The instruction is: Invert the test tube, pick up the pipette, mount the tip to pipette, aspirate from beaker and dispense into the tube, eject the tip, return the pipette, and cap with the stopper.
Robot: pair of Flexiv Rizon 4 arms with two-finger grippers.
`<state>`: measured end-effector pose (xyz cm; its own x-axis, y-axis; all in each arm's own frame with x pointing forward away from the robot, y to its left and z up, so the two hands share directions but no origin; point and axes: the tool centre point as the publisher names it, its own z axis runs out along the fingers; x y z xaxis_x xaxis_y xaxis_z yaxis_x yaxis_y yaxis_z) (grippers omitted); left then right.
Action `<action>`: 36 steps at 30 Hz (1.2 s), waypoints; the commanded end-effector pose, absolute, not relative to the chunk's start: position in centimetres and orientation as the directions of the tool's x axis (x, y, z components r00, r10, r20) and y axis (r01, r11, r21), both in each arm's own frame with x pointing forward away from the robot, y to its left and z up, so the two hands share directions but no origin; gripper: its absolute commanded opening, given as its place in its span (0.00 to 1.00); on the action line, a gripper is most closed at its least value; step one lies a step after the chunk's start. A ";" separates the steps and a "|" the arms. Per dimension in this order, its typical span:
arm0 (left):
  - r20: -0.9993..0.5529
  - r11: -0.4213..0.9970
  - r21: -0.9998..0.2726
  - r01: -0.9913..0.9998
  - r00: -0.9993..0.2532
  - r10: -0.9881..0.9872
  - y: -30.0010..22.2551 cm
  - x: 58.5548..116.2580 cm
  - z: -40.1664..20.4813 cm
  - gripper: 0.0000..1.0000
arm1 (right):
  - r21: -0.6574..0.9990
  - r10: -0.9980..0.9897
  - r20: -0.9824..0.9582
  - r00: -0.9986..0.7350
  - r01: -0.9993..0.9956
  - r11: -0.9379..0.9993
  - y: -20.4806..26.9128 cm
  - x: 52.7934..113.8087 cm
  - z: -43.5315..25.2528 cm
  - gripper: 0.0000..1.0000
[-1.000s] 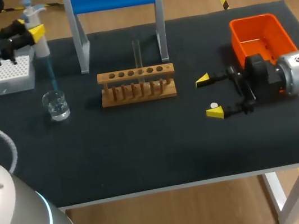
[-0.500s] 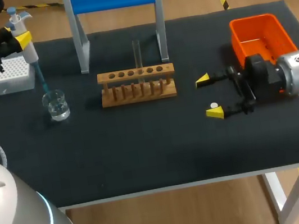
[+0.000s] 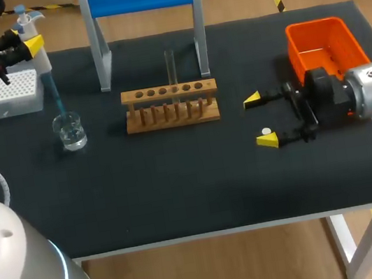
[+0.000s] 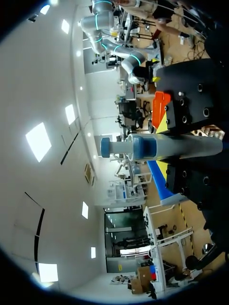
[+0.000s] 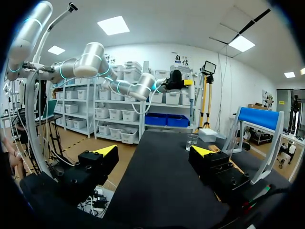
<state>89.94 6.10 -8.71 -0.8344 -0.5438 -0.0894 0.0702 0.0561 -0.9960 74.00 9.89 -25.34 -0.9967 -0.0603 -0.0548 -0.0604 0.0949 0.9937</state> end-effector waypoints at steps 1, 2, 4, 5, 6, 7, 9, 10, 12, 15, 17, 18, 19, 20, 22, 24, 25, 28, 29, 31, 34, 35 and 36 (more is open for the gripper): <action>-0.090 0.055 -0.996 0.071 -0.836 -0.541 6.2 90.0 -8.7 0.00 | 0.994 -0.058 -0.055 -0.997 -0.061 0.095 9.8 73.9 -25.3 1.00; -0.090 0.055 -0.996 0.071 -0.836 -0.541 6.2 90.0 -8.7 0.00 | 0.994 -0.058 -0.055 -0.997 -0.061 0.095 9.8 73.9 -25.3 1.00; -0.090 0.055 -0.996 0.071 -0.836 -0.541 6.2 90.0 -8.7 0.00 | 0.994 -0.058 -0.055 -0.997 -0.061 0.095 9.8 73.9 -25.3 1.00; -0.090 0.055 -0.996 0.071 -0.836 -0.541 6.2 90.0 -8.7 0.00 | 0.994 -0.058 -0.055 -0.997 -0.061 0.095 9.8 73.9 -25.3 1.00; -0.090 0.055 -0.996 0.071 -0.836 -0.541 6.2 90.0 -8.7 0.00 | 0.994 -0.058 -0.055 -0.997 -0.061 0.095 9.8 73.9 -25.3 1.00; -0.090 0.055 -0.996 0.071 -0.836 -0.541 6.2 90.0 -8.7 0.00 | 0.994 -0.058 -0.055 -0.997 -0.061 0.095 9.8 73.9 -25.3 1.00; -0.090 0.055 -0.996 0.071 -0.836 -0.541 6.2 90.0 -8.7 0.00 | 0.994 -0.058 -0.055 -0.997 -0.061 0.095 9.8 73.9 -25.3 1.00; -0.090 0.055 -0.996 0.071 -0.836 -0.541 6.2 90.0 -8.7 0.00 | 0.994 -0.058 -0.055 -0.997 -0.061 0.095 9.8 73.9 -25.3 1.00; -0.090 0.055 -0.996 0.071 -0.836 -0.541 6.2 90.0 -8.7 0.00 | 0.994 -0.058 -0.055 -0.997 -0.061 0.095 9.8 73.9 -25.3 1.00; -0.090 0.055 -0.996 0.071 -0.836 -0.541 6.2 90.0 -8.7 0.00 | 0.994 -0.058 -0.055 -0.997 -0.061 0.095 9.8 73.9 -25.3 1.00; -0.090 0.055 -0.996 0.071 -0.836 -0.541 6.2 90.0 -8.7 0.00 | 0.994 -0.058 -0.055 -0.997 -0.061 0.095 9.8 73.9 -25.3 1.00; -0.090 0.055 -0.996 0.071 -0.836 -0.541 6.2 90.0 -8.7 0.00 | 0.994 -0.058 -0.055 -0.997 -0.061 0.095 9.8 73.9 -25.3 1.00; -0.090 0.055 -0.996 0.071 -0.836 -0.541 6.2 90.0 -8.7 0.00 | 0.994 -0.058 -0.055 -0.997 -0.061 0.095 9.8 73.9 -25.3 1.00; -0.090 0.055 -0.996 0.071 -0.836 -0.541 6.2 90.0 -8.7 0.00 | 0.994 -0.047 -0.050 -0.998 -0.054 0.099 10.5 74.0 -25.5 1.00; -0.090 0.055 -0.996 0.071 -0.836 -0.541 6.2 90.0 -8.7 0.00 | 0.995 -0.030 -0.030 -0.999 -0.033 0.098 12.1 74.4 -26.1 1.00; -0.090 0.055 -0.996 0.071 -0.836 -0.541 6.2 90.0 -8.7 0.00 | 0.996 -0.020 -0.013 -1.000 -0.014 0.093 13.8 74.9 -26.7 1.00; -0.090 0.055 -0.996 0.071 -0.836 -0.541 6.2 90.0 -8.7 0.00 | 0.994 -0.021 -0.005 -1.000 -0.007 0.111 14.7 75.1 -27.0 1.00; -0.090 0.055 -0.996 0.071 -0.836 -0.541 6.2 90.0 -8.7 0.00 | 0.990 -0.010 0.011 -1.000 0.009 0.140 17.3 75.6 -27.7 1.00; -0.090 0.055 -0.996 0.071 -0.836 -0.541 6.2 90.0 -8.7 0.00 | 0.988 -0.004 0.013 -1.000 0.012 0.152 18.1 75.8 -27.8 1.00; -0.090 0.055 -0.996 0.071 -0.836 -0.541 6.2 90.0 -8.7 0.00 | 0.985 -0.007 0.013 -1.000 0.011 0.171 20.0 76.0 -27.9 1.00; -0.090 0.055 -0.996 0.071 -0.836 -0.541 6.2 90.0 -8.7 0.00 | 0.981 0.000 0.010 -1.000 0.010 0.195 22.7 76.5 -27.8 1.00; -0.090 0.055 -0.996 0.071 -0.836 -0.541 6.2 90.0 -8.7 0.00 | 0.978 0.008 0.014 -1.000 0.015 0.207 23.7 76.7 -27.8 1.00; -0.090 0.055 -0.996 0.071 -0.836 -0.541 6.2 90.0 -8.7 0.00 | 0.975 0.017 0.010 -1.000 0.014 0.221 24.5 76.8 -27.7 1.00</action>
